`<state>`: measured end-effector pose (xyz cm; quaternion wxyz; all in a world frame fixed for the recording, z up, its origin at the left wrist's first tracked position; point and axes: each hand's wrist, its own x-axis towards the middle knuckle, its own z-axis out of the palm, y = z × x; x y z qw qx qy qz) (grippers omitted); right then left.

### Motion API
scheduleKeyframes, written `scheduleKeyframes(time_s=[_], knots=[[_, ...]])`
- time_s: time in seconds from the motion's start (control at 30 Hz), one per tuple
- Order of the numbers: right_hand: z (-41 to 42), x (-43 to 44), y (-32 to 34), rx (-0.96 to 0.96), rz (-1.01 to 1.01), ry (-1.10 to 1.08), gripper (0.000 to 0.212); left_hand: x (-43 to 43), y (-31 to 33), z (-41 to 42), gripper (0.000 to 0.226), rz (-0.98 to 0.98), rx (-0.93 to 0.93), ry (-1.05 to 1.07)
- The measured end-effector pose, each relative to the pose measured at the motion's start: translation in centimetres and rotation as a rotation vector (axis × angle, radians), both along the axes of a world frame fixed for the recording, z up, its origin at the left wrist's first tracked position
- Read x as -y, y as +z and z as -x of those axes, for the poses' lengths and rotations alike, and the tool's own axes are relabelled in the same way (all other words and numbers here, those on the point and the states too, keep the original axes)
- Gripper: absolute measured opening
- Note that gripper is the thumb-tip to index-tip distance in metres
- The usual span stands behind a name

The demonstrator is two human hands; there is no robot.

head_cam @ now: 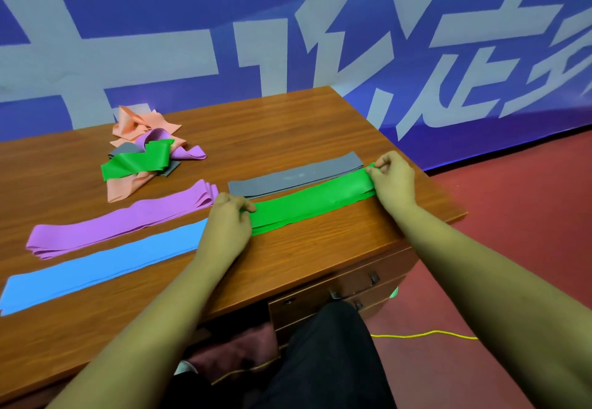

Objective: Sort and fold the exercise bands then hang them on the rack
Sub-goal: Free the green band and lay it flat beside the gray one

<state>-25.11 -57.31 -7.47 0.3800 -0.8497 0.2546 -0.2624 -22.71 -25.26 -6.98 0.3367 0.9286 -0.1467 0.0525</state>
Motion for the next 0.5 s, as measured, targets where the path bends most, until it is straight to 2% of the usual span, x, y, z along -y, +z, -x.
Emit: scheduleKeyframes(time_s=[0.17, 0.27, 0.33, 0.5], knots=[[0.1, 0.6, -0.9, -0.137, 0.182, -0.025, 0.007, 0.6, -0.5, 0.0, 0.025, -0.115, -0.006, -0.085], [0.9, 0.6, -1.6, -0.248, 0.291, -0.029, 0.013, 0.3, -0.9, 0.4, 0.022, -0.226, 0.147, -0.11], [1.2, -0.1, -1.1, -0.231, 0.335, -0.028, 0.019, -0.1, -0.8, 0.3, 0.021, -0.287, 0.228, -0.113], [-0.2, -3.8, 1.9, -0.142, 0.345, 0.157, 0.028, -3.1, 1.0, -2.7, 0.012, -0.155, 0.151, -0.06]])
